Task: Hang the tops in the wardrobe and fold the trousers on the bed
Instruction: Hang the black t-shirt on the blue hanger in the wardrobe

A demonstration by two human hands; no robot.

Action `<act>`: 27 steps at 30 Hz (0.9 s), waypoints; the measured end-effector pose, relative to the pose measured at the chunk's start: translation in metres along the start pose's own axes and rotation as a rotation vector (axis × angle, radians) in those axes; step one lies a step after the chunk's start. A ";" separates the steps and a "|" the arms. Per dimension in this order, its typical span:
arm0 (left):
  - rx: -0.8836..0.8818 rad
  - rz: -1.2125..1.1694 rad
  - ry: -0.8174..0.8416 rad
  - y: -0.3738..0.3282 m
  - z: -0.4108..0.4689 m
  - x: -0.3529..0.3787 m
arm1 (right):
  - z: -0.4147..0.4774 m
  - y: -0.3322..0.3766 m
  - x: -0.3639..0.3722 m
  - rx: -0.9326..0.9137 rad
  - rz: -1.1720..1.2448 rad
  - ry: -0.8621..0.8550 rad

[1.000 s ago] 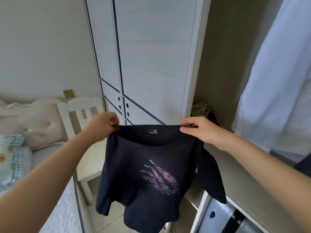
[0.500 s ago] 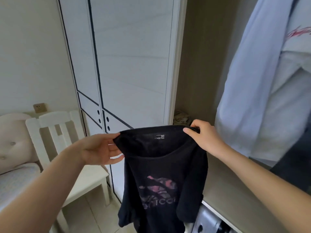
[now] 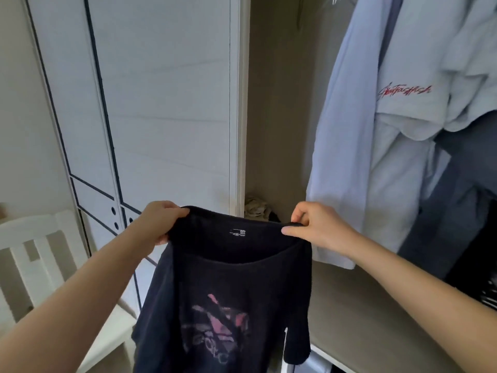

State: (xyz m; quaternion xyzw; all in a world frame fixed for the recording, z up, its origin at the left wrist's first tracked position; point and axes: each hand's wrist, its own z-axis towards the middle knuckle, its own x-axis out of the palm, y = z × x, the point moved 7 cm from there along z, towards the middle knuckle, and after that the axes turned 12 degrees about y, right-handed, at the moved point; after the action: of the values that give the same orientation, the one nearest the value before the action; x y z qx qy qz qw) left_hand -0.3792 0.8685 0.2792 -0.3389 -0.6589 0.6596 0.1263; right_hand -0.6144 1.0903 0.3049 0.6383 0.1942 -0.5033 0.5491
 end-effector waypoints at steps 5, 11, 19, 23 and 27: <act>0.005 -0.272 0.126 -0.039 0.005 0.014 | -0.013 0.017 -0.016 -0.003 -0.120 0.036; 0.141 -0.239 0.210 -0.101 -0.003 0.034 | -0.020 0.032 -0.031 0.091 -0.257 0.127; 0.357 -0.214 0.213 -0.208 -0.009 0.046 | -0.004 0.094 -0.098 0.083 -0.331 0.081; 0.441 -0.200 0.181 -0.248 -0.007 0.053 | 0.006 0.119 -0.149 0.069 -0.374 -0.049; 0.514 -0.201 0.172 -0.274 -0.003 0.066 | 0.020 0.145 -0.212 0.028 -0.477 -0.313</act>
State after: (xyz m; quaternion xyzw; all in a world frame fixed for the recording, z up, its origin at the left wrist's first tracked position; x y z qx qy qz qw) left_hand -0.5025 0.9390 0.5229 -0.2835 -0.4874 0.7578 0.3283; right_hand -0.5953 1.0907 0.5613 0.4966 0.2448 -0.7133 0.4297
